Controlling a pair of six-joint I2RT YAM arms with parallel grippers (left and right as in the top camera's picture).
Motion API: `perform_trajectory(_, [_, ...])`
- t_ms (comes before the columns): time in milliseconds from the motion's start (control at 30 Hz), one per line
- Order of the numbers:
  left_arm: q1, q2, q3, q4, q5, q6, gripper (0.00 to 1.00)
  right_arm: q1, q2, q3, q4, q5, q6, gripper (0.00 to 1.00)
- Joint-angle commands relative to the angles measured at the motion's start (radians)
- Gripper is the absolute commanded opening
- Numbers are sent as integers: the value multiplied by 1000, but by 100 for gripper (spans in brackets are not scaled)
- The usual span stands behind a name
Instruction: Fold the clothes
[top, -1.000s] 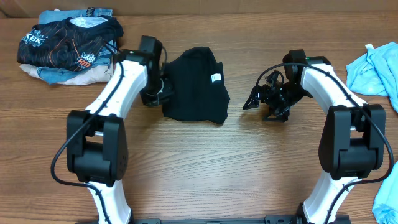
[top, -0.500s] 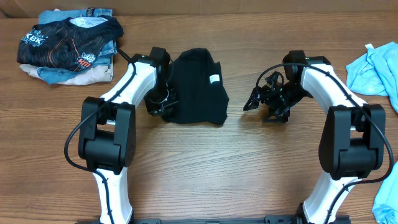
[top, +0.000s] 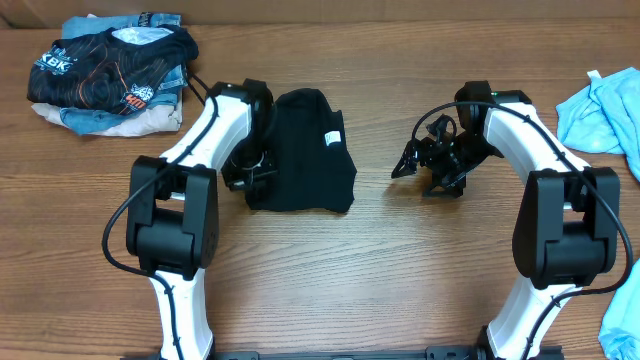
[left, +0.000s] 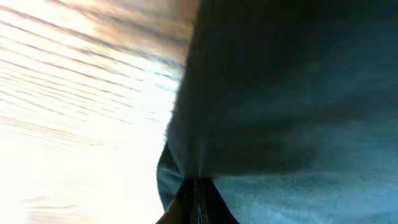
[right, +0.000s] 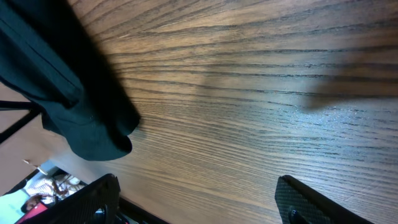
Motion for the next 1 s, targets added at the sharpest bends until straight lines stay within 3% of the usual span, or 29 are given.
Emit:
perform_trajectory(0, [2,-46,91,-37,-72,26,14,4,-29,18,4,-9,-5,84])
perform_trajectory(33, [5,-52,108,-50,-87,26,38,4,-29,18,5,-9,-5,84])
perform_trajectory(67, [9,-57,124,-62,-98,27,80,4,-29,18,6,-9,-5,84])
perform_trajectory(100, [14,-61,140,-72,-107,31,100,4,-29,18,6,-9,-5,84])
perform_trajectory(267, [89,-61,162,-69,-99,41,100,4,-29,18,14,-9,-5,86])
perform_trajectory(500, [167,-55,144,66,156,276,100,4,-29,18,32,-10,-4,86])
perform_trajectory(967, [179,-55,35,218,210,327,100,4,-29,18,30,-9,-5,86])
